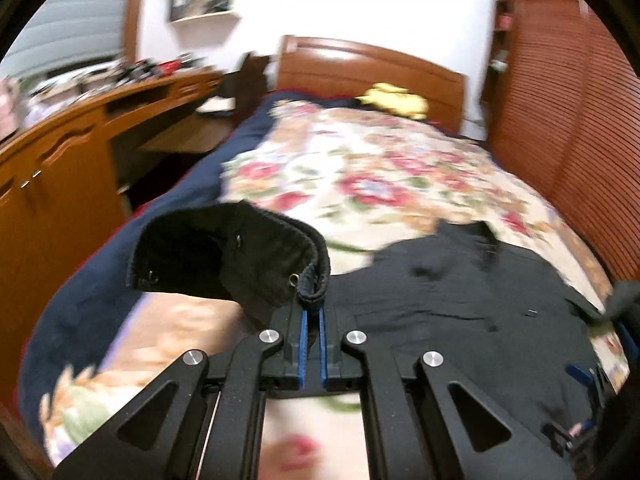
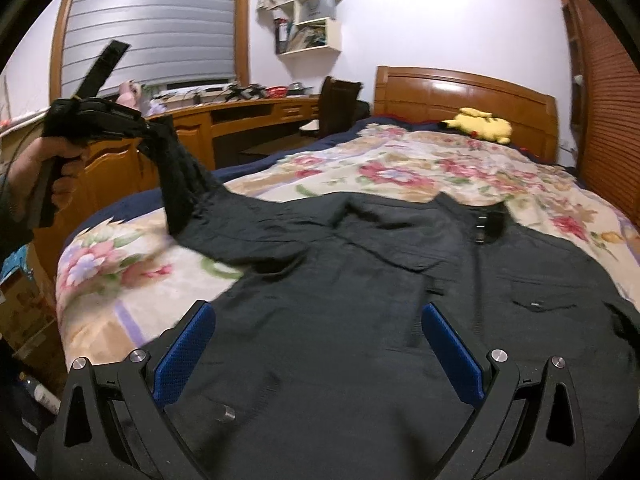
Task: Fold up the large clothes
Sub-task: 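Lift the sleeve with the left gripper and lay it across the jacket front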
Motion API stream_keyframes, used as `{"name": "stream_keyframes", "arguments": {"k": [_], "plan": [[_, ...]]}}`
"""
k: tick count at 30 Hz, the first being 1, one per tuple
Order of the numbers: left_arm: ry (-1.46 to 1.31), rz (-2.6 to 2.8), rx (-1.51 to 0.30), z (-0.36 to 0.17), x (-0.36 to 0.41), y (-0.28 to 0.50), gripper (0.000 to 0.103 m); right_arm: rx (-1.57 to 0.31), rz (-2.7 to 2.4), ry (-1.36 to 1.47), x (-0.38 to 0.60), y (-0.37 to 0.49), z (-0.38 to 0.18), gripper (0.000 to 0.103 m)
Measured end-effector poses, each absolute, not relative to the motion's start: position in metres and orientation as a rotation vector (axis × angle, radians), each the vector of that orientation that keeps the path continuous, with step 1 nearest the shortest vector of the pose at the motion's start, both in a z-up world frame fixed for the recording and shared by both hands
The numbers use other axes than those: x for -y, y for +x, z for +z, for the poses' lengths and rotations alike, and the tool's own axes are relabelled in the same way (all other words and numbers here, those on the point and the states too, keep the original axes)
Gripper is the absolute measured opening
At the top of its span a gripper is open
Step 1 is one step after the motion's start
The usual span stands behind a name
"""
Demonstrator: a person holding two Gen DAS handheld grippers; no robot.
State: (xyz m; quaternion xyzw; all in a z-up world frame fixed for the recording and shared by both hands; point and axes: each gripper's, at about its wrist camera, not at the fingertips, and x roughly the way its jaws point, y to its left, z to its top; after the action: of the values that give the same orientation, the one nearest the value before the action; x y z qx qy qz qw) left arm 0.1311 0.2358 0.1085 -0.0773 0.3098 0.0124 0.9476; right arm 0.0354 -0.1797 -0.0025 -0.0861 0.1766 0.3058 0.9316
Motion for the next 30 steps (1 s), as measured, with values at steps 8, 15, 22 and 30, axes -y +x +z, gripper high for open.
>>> {"name": "stream_keyframes", "arguments": {"k": [8,15,22,30], "plan": [[-0.095,-0.206,-0.597,0.115,-0.119,0.122,0.005,-0.361,0.486,-0.073,0.249,0.045,0.009,0.103],[-0.018,-0.336,-0.592,0.106,-0.04,0.107,0.005,-0.363,0.427,-0.014,0.278,0.041,0.011,0.103],[0.009,-0.279,-0.549,0.077,-0.026,0.077,0.005,-0.379,0.419,-0.012,0.269,0.036,0.012,0.103],[-0.014,-0.237,-0.579,0.036,-0.029,0.061,0.009,-0.396,0.435,-0.023,0.257,0.044,0.016,0.103]]}}
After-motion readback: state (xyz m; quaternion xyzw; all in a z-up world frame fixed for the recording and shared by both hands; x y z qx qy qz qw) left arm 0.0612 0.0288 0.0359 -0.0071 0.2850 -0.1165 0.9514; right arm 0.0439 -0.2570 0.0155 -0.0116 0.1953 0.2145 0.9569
